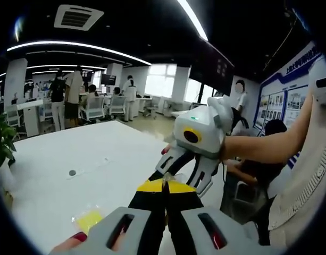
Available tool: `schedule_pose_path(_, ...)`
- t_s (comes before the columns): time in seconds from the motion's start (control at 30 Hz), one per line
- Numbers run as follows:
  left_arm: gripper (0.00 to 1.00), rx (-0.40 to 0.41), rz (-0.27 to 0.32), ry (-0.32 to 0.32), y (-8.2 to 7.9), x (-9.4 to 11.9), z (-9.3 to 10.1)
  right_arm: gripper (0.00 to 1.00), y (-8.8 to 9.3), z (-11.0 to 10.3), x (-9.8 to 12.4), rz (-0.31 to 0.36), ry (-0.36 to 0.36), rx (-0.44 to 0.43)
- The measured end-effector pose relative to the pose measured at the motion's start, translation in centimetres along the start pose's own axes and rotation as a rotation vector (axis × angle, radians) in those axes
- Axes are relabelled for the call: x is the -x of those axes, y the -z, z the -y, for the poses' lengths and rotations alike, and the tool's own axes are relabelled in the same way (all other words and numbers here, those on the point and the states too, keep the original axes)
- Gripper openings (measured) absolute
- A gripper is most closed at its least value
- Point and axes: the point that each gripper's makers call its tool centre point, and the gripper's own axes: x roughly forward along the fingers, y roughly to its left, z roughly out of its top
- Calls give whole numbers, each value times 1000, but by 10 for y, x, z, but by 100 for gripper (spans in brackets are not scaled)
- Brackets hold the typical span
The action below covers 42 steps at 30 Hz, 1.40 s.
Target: Compare the silicone blocks by pressing each to a similar depth, holding the contact briefly, and releasing to observe deformation and rebound differences across the visible hardness samples.
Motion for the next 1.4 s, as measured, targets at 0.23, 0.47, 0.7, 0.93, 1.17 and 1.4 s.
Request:
schedule_pose_path(0.23,0,6,1,0,2,1,0,28,2,-2,-1,-4,-8,2)
schedule_pose_path(0.47,0,40,-2,-1,4,3,1,32,2,-3,-1,-5,-7,-13)
schedule_pose_path(0.7,0,68,-8,-2,9,3,2,39,6,-4,0,-9,8,-26)
schedule_pose_path(0.93,0,80,-14,7,14,3,3,50,6,-6,5,5,37,-53)
schedule_pose_path(1.17,0,99,-19,6,24,0,2,59,2,-4,15,50,100,-85)
schedule_pose_path(1.4,0,133,-19,6,31,-2,0,66,-3,-5,35,106,190,-112)
